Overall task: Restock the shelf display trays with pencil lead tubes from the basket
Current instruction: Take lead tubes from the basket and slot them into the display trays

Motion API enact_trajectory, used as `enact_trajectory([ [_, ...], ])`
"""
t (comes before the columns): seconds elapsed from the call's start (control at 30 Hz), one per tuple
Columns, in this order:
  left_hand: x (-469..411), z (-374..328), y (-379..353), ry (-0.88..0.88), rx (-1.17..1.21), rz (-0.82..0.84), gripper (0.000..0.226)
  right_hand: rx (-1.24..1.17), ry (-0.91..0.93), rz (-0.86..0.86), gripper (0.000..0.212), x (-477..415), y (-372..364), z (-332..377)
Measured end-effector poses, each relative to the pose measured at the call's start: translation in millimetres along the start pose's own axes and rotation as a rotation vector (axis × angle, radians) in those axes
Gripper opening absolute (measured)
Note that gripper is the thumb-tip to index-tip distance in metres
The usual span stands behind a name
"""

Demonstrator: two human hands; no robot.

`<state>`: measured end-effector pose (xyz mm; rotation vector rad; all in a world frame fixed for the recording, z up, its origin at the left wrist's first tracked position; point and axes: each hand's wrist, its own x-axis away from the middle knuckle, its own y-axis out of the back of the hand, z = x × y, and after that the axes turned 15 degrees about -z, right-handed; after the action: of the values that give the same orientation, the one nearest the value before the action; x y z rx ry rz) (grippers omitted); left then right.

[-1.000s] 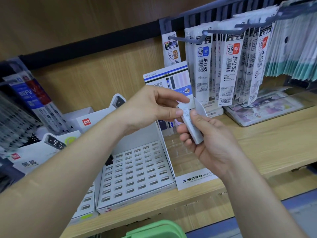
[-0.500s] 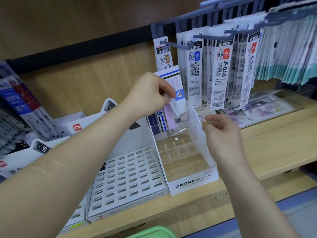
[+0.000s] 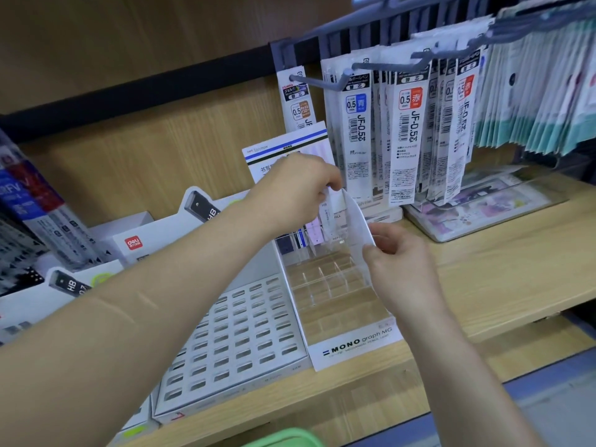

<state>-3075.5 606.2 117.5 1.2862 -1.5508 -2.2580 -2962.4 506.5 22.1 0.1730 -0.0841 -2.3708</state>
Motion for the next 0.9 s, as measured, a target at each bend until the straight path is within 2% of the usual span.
enact_trajectory([
  [0.2, -2, -1, -3, -0.032, -0.088, -0.026, 0.028, 0.030, 0.022, 0.003, 0.034, 4, 1, 5],
  [0.33, 17, -3, 18, 0.130, 0.041, -0.209, 0.018, 0.050, 0.185, -0.086, 0.037, 9, 4, 16],
  [0.43, 69, -7, 50, 0.234, 0.153, -0.331, 0.018, 0.099, 0.355, -0.046, 0.029, 14, 10, 31],
  [0.53, 146, -10, 75, 0.274, 0.241, -0.191, 0.023, 0.208, 0.524, 0.017, 0.024, 24, 12, 49],
  [0.57, 172, -10, 78, 0.297, 0.276, -0.116, 0.024, 0.188, 0.513, 0.100, 0.020, 29, 13, 56],
  [0.63, 219, -10, 80, 0.357, 0.338, 0.039, 0.024, 0.160, 0.436, 0.370, 0.015, 44, 12, 68],
  [0.73, 286, -14, 68, 0.342, 0.289, 0.331, 0.029, 0.351, 0.389, 0.809, 0.010, 84, -2, 70],
  [0.83, 347, -16, 43, 0.217, 0.154, 0.618, 0.031, 0.646, 0.554, 1.147, 0.013, 143, -30, 40],
  [0.9, 381, -18, 29, 0.215, 0.128, 0.781, 0.026, 0.859, 0.636, 1.339, 0.019, 185, -47, -2],
])
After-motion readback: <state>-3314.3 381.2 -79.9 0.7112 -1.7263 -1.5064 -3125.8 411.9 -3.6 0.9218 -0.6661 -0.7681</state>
